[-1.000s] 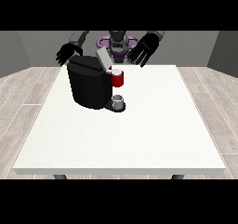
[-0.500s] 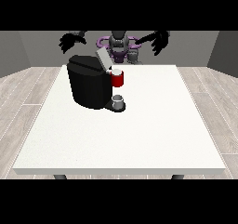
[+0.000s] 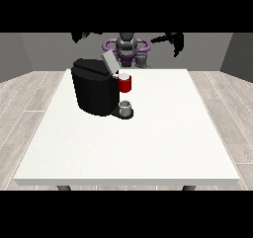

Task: Insert the coffee pod into the coffee machine and close the lid

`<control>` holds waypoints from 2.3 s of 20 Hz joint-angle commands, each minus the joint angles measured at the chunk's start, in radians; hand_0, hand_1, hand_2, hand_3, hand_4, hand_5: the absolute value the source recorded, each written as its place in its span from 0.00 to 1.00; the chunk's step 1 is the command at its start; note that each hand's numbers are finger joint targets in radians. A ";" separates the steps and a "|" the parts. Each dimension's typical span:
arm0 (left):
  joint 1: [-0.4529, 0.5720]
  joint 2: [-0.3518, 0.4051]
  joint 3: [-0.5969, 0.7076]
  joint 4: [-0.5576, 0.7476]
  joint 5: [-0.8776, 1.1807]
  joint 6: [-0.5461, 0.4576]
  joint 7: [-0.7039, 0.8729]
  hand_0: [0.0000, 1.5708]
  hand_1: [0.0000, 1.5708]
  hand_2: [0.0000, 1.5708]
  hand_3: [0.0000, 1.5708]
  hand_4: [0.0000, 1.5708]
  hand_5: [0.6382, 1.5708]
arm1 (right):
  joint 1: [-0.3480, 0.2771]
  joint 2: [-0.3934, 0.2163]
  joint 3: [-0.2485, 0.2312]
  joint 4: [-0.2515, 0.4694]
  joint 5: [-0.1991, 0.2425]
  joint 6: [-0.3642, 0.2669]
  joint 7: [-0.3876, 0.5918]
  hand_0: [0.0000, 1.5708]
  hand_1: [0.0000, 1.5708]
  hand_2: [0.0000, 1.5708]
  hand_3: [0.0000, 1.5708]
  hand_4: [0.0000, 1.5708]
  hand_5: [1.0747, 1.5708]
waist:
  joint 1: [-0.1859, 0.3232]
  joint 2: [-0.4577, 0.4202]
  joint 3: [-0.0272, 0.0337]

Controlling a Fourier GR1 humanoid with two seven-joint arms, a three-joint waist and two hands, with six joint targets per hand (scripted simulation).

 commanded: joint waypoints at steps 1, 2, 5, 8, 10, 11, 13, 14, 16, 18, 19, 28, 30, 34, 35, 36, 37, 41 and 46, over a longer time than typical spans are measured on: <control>0.017 -0.049 -0.008 -0.058 0.059 -0.056 0.043 0.00 0.00 0.00 0.00 0.00 1.00 | -0.060 -0.045 -0.028 0.039 0.004 0.026 -0.011 0.00 0.00 0.00 0.00 0.00 1.00 | 0.086 0.004 0.0006; 0.051 -0.064 0.004 -0.048 0.069 -0.036 0.087 0.00 0.00 0.00 0.00 0.00 1.00 | -0.028 -0.006 0.047 -0.002 0.029 0.014 0.087 0.00 0.00 0.00 0.00 0.00 1.00 | 0.066 -0.064 0.0002; 0.114 -0.074 -0.011 -0.124 0.096 -0.047 0.032 0.00 0.00 0.00 0.00 0.04 1.00 | -0.014 -0.027 0.039 0.025 0.044 0.053 -0.019 0.00 0.00 0.00 0.00 0.09 1.00 | 0.087 -0.014 0.0005; 0.128 -0.080 -0.005 -0.176 0.138 -0.044 0.095 0.00 0.00 0.00 0.00 0.02 1.00 | -0.074 -0.009 0.066 0.011 0.067 0.032 0.051 0.00 0.00 0.00 0.00 0.14 1.00 | 0.085 0.000 0.0003; 0.215 -0.095 -0.041 -0.236 0.145 -0.089 0.068 0.00 0.00 0.00 0.00 0.00 1.00 | -0.084 -0.046 0.002 0.049 0.022 0.065 0.035 0.00 0.00 0.00 0.00 0.00 1.00 | 0.133 -0.008 0.0006; 0.226 -0.088 -0.052 -0.261 0.137 -0.078 0.066 0.00 0.00 0.00 0.00 0.00 1.00 | -0.083 -0.028 0.046 0.052 0.075 0.045 0.027 0.00 0.00 0.00 0.00 0.00 1.00 | 0.132 0.006 0.0005; 0.237 -0.073 -0.051 -0.314 0.170 -0.024 0.067 0.00 0.00 0.00 0.00 0.13 1.00 | -0.115 -0.010 0.045 0.029 0.030 0.081 0.061 0.00 0.00 0.00 0.00 0.00 1.00 | 0.066 0.053 0.0003; 0.240 -0.077 -0.070 -0.329 0.176 -0.064 0.097 0.00 0.00 0.00 0.00 0.14 1.00 | -0.125 -0.008 0.026 0.089 0.040 0.062 0.023 0.00 0.00 0.00 0.00 0.00 1.00 | 0.113 0.068 0.0005; 0.268 -0.080 -0.086 -0.388 0.182 -0.036 0.082 0.00 0.00 0.00 0.00 0.07 1.00 | -0.192 0.008 0.018 0.087 0.033 0.049 0.041 0.00 0.00 0.00 0.00 0.00 1.00 | 0.096 0.098 0.0004; 0.322 -0.098 -0.120 -0.432 0.199 -0.051 0.092 0.00 0.00 0.00 0.00 0.00 1.00 | -0.202 -0.025 -0.020 0.144 0.015 0.076 0.032 0.00 0.00 0.00 0.00 0.00 1.00 | 0.131 0.099 0.0005; 0.246 -0.064 -0.071 -0.439 0.232 -0.045 0.133 0.00 0.00 0.00 0.00 0.00 1.00 | -0.199 -0.006 -0.002 0.148 0.021 0.081 0.008 0.00 0.00 0.00 0.00 0.00 1.00 | 0.093 0.139 0.0005; 0.417 -0.073 -0.175 -0.614 0.250 0.012 0.165 0.00 0.00 0.00 0.00 0.00 1.00 | -0.278 0.019 -0.015 0.273 0.049 0.054 -0.044 0.00 0.00 0.00 0.00 0.00 1.00 | 0.090 0.182 0.0004; 0.427 0.004 -0.116 -0.603 0.309 -0.059 0.157 0.00 0.00 0.00 0.00 0.00 1.00 | -0.278 -0.024 -0.029 0.276 0.033 0.109 -0.034 0.00 0.00 0.00 0.00 0.00 1.00 | 0.084 0.192 0.0003; 0.437 -0.039 -0.162 -0.655 0.284 0.020 0.150 0.00 0.00 0.00 0.00 0.00 1.00 | -0.350 -0.033 -0.017 0.322 0.068 0.119 -0.047 0.00 0.00 0.00 0.00 0.00 1.00 | 0.070 0.222 0.0003; 0.430 -0.029 -0.160 -0.652 0.291 0.022 0.190 0.00 0.00 0.00 0.00 0.00 1.00 | -0.341 0.027 0.025 0.298 0.098 0.065 -0.027 0.00 0.00 0.00 0.00 0.00 1.00 | 0.055 0.204 0.0003; 0.421 -0.019 -0.155 -0.671 0.309 0.005 0.188 0.00 0.00 0.00 0.00 0.00 1.00 | -0.377 0.017 0.011 0.329 0.096 0.069 -0.030 0.00 0.00 0.00 0.00 0.00 1.00 | 0.079 0.222 0.0003; 0.476 -0.044 -0.180 -0.653 0.275 0.015 0.098 0.00 0.00 0.00 0.00 0.00 1.00 | -0.363 0.015 0.000 0.337 0.093 0.074 -0.087 0.00 0.00 0.00 0.00 0.00 1.00 | 0.078 0.247 0.0003; 0.467 -0.037 -0.168 -0.696 0.322 0.018 0.150 0.00 0.00 0.00 0.00 0.00 1.00 | -0.387 -0.004 -0.016 0.382 0.081 0.109 -0.079 0.00 0.00 0.00 0.00 0.00 1.00 | 0.071 0.248 0.0003; 0.439 -0.040 -0.191 -0.705 0.289 0.067 0.175 0.00 0.00 0.00 0.00 0.00 1.00 | -0.469 0.013 -0.005 0.418 0.115 0.073 -0.052 0.00 0.00 0.00 0.00 0.00 1.00 | 0.089 0.269 0.0003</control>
